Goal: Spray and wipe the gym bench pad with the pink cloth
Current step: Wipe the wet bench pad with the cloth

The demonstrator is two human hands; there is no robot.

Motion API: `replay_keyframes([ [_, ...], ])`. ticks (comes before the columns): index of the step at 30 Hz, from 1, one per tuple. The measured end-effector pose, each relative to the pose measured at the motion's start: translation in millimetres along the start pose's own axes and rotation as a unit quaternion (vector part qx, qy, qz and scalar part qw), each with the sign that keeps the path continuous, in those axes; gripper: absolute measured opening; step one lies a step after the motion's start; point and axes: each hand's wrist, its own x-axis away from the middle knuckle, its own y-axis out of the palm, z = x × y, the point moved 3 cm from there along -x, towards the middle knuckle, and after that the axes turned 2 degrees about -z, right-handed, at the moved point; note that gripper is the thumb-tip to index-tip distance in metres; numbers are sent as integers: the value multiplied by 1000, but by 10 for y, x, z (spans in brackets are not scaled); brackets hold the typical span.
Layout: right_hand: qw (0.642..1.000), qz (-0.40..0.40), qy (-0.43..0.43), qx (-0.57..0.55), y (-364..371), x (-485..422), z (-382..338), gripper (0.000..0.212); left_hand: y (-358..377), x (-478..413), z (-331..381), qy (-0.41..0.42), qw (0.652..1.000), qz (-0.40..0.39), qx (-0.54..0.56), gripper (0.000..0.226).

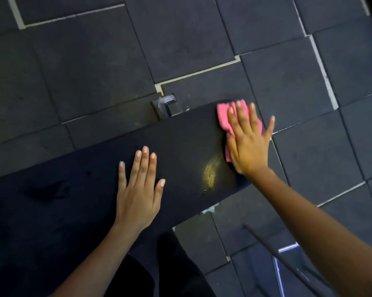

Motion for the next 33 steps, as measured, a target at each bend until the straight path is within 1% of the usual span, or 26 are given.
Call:
replay_keyframes([
  [2,1000,7,5,-3,67,411,-29,58,-6,8,33,-4,1000,2,8,60],
  [5,999,0,-8,-50,201,832,-379,60,27,44,139,10,1000,0,18,59],
  [7,997,1,-30,-71,206,736,-530,59,60,73,214,10,1000,-2,19,60],
  [9,997,9,-37,-66,153,433,-480,58,65,73,235,3,1000,-2,11,60],
  [11,998,11,-8,-65,109,186,-273,57,47,70,225,1,1000,-7,4,59],
  [13,994,22,47,-93,119,142,-23,57,15,77,203,3,1000,-17,1,59],
  [15,985,33,113,-126,163,332,140,58,-15,85,193,8,1000,-24,-7,59],
  [17,979,34,142,-143,219,683,158,59,-31,88,180,13,1000,-23,-9,59],
  [19,979,31,118,-165,274,1055,-24,58,-32,69,165,8,1000,-18,-5,59],
  [22,980,21,26,-197,352,1339,-528,60,-1,75,107,-12,1000,-5,5,60],
  [24,981,23,-32,-192,336,1231,-782,58,26,116,61,-24,1000,7,10,60],
  [26,984,21,-62,-167,298,960,-798,57,50,176,17,-28,999,13,10,59],
  [27,987,24,-49,-151,276,820,-728,56,57,212,-12,-28,999,14,10,59],
  [28,989,29,-16,-145,257,706,-622,56,62,252,-48,-29,999,12,9,59],
  [30,984,42,63,-164,226,613,-438,56,50,336,-130,-34,999,6,5,60],
  [33,971,66,119,-199,234,768,-451,57,10,456,-261,-28,1000,-4,6,60],
])
